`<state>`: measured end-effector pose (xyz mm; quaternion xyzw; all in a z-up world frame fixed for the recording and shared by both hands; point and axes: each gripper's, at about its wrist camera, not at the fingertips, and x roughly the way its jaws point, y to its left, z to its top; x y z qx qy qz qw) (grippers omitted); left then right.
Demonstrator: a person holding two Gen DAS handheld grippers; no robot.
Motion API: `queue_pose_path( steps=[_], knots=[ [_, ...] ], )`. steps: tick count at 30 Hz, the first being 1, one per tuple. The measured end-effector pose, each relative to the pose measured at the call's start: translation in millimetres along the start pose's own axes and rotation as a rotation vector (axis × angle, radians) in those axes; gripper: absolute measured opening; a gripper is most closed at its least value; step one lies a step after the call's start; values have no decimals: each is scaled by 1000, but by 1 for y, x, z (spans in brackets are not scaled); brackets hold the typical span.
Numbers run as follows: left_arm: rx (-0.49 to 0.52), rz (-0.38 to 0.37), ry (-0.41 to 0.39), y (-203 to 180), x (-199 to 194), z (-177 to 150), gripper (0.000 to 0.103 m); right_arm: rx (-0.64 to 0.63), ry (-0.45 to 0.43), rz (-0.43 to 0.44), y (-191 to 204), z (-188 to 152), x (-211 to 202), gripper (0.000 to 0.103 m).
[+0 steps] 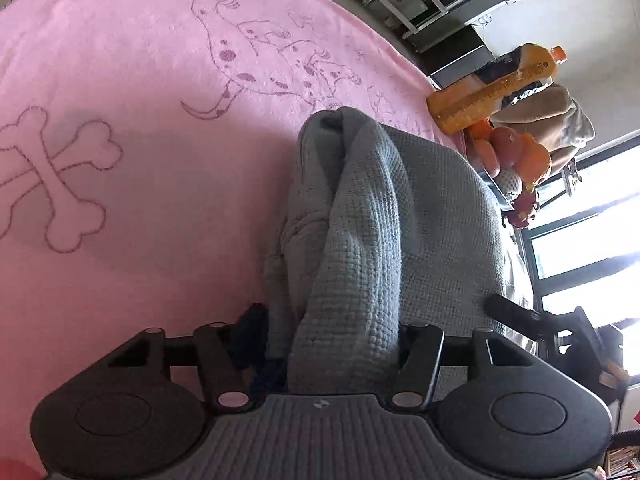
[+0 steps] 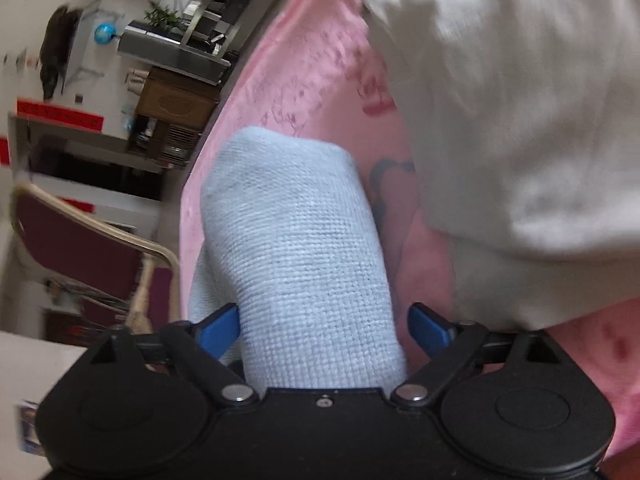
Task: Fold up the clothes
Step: 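Lift the folded sweater with both tools and carry it toward the black table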
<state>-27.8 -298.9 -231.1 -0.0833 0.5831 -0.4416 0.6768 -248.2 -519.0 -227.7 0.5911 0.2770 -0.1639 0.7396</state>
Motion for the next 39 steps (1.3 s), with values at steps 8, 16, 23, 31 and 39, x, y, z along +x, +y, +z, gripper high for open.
queue_pose_path(
  steps=[8, 16, 23, 31, 39],
  knots=[
    [-27, -37, -21, 3, 1, 0, 42, -89, -79, -72, 14, -17, -2, 62],
    [32, -60, -69, -23, -35, -4, 36, -77, -115, -53, 48, -25, -28, 52],
    [164, -155, -152, -106, -72, -1, 37, -111, -201, 12, 72, -11, -111, 52],
    [301, -192, -178, -227, -34, 6, 37, -108, -345, 47, 48, 37, -214, 53],
    [290, -145, -112, -269, 54, 11, 38, -12, -336, 49, -27, 108, -227, 54]
  ],
)
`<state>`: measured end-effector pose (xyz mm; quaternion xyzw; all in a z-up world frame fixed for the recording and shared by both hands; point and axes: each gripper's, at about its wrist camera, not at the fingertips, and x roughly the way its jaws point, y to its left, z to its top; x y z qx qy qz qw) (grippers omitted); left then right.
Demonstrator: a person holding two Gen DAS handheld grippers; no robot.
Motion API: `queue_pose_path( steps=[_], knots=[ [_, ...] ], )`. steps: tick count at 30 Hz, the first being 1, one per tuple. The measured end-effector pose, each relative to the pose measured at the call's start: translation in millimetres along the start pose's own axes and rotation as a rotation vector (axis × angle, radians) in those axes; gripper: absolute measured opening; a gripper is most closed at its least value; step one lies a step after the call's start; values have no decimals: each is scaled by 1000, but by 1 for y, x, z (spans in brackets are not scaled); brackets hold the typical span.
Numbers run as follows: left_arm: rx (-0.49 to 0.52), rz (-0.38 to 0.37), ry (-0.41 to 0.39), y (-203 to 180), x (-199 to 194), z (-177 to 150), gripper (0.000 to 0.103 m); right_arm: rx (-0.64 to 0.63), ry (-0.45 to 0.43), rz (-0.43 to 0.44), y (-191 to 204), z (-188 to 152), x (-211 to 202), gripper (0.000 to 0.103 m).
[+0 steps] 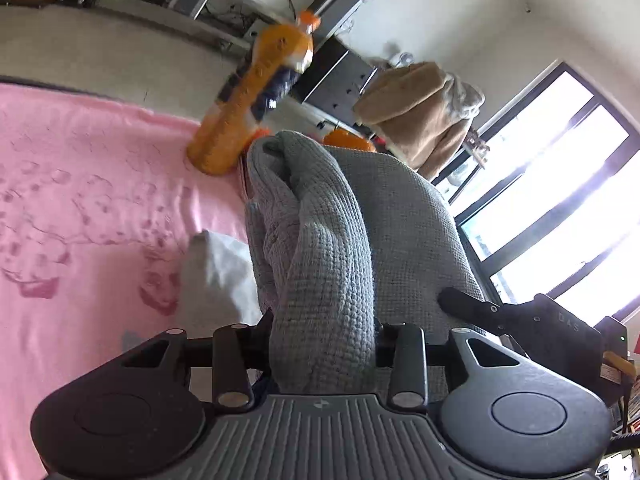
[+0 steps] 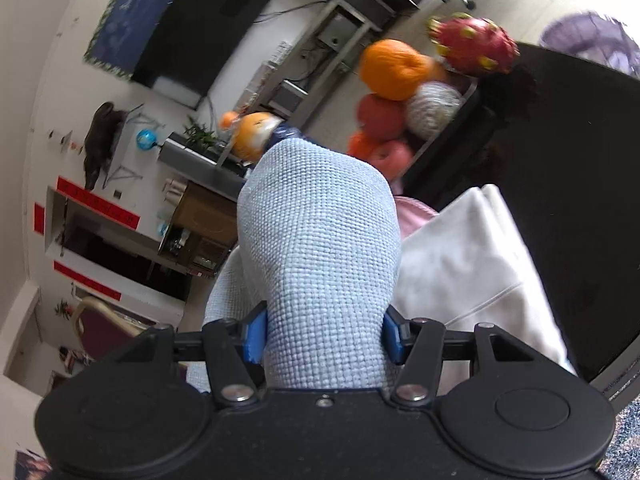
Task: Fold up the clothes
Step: 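Lift the folded sweater with both tools and carry it toward the black table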
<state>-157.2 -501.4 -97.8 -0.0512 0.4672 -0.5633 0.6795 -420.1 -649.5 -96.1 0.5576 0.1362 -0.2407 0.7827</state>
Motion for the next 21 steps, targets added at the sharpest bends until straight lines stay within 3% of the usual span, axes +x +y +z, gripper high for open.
queue_pose_path(
  steps=[4, 5, 6, 8, 13, 17, 21],
  knots=[
    [-15, 118, 109, 21, 65, -13, 39, 116, 68, -93, -68, 17, 41, 57],
    [-28, 154, 135, 30, 80, -18, 49, 146, 85, -117, -85, 18, 53, 58],
    [-40, 162, 142, 37, 87, -22, 52, 167, 88, -109, -97, 16, 60, 65],
    [-52, 142, 132, 42, 85, -23, 53, 200, 85, -65, -109, 12, 65, 68],
    [22, 156, 116, 31, 54, -15, 45, 106, 67, -89, -87, 9, 53, 80],
    [65, 112, 59, 30, 6, -14, 46, -10, 9, -124, -57, 7, 23, 83],
    [167, 131, -4, 15, -18, -8, 41, -104, -74, -145, -32, 6, -7, 85]
  ],
)
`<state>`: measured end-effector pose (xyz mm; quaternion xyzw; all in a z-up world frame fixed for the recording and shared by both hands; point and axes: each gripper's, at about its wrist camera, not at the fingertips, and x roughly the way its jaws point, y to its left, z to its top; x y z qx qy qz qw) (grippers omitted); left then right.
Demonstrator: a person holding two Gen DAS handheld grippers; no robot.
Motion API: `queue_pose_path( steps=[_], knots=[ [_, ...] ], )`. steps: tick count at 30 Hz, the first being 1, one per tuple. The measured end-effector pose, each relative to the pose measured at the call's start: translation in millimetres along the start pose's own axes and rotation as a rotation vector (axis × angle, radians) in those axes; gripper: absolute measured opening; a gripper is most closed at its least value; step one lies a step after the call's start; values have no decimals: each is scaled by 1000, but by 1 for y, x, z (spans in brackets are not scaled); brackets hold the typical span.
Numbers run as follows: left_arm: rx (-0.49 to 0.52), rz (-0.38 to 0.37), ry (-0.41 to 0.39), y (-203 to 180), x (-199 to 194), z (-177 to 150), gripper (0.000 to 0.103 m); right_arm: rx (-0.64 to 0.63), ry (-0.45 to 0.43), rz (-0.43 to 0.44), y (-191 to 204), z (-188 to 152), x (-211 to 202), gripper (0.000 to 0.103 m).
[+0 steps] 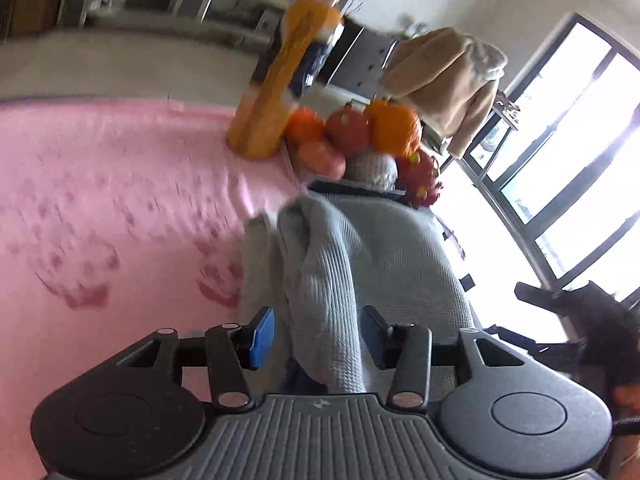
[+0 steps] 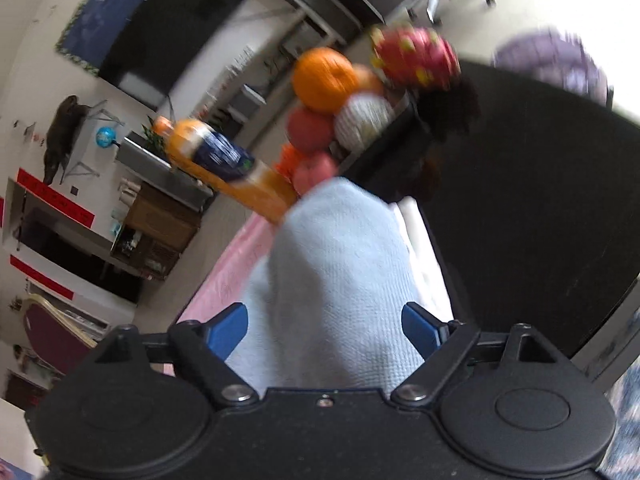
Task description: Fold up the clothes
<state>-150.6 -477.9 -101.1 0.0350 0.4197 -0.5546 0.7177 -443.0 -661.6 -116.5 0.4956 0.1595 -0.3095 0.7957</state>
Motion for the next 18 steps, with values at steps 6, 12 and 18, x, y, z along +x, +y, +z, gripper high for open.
queue_pose_path(
  steps=[6, 12, 18],
  knots=[
    [125, 13, 26, -25, 22, 7, 15, -184, -43, -111, 32, 3, 9, 35],
    [270, 168, 118, -26, 67, -33, 14, -360, 74, -316, 42, -20, 59, 32],
    [272, 224, 139, -19, 73, -43, 14, -439, 95, -384, 43, -37, 73, 36]
  ],
)
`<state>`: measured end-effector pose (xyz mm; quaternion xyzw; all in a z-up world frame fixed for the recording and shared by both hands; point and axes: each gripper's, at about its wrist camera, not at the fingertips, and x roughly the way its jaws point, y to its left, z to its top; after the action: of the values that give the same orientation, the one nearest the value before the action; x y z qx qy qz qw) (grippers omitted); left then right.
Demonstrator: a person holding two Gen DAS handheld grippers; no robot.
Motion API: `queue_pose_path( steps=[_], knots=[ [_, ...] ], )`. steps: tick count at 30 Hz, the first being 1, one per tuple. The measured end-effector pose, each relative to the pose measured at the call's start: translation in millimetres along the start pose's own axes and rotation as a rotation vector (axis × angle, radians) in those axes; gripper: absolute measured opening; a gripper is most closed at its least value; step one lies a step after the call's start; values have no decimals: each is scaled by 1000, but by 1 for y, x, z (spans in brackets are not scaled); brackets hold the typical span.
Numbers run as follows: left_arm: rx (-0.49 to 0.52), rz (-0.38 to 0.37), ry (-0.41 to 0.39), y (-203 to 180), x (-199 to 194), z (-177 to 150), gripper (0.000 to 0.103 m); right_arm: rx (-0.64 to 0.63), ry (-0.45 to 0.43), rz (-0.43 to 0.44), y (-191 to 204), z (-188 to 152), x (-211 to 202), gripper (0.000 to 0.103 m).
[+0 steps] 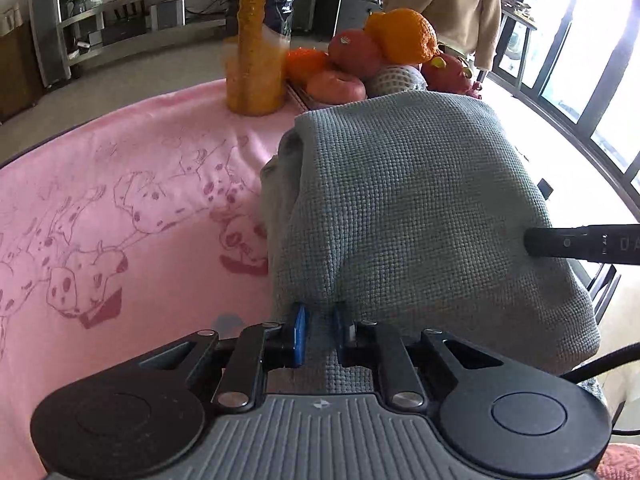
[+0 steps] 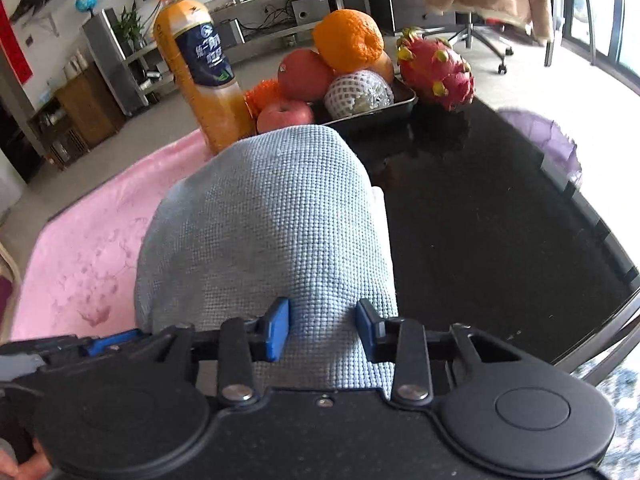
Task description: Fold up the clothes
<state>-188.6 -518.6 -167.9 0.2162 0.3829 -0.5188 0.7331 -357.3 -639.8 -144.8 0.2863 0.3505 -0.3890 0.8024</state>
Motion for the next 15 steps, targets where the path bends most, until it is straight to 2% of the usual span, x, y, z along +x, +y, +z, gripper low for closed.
queue_pose_path(
  steps=[1, 3, 5, 7, 9, 11, 13, 15],
  knots=[
    [14, 12, -2, -2, -2, 0, 14, -16, -3, -20, 4, 0, 0, 43],
    [36, 29, -8, -5, -11, 2, 17, -27, -17, -40, 7, 3, -7, 47],
    [42, 26, -26, -5, -27, 5, 27, -32, -36, -40, 8, 6, -18, 47],
    [44, 11, -67, -1, -44, 9, 32, -31, -77, -7, 7, 8, -34, 51],
    [32, 12, -97, 1, -53, 17, 33, -19, -116, 33, 5, 13, -47, 51],
    [-2, 25, -111, 4, -54, 30, 33, -2, -164, 43, 4, 21, -52, 46],
    [-33, 34, -105, 7, -49, 41, 32, 16, -203, 41, 3, 30, -51, 27],
    [-47, 57, -91, 5, -37, 53, 29, 56, -220, 40, 2, 42, -42, 25]
  ],
)
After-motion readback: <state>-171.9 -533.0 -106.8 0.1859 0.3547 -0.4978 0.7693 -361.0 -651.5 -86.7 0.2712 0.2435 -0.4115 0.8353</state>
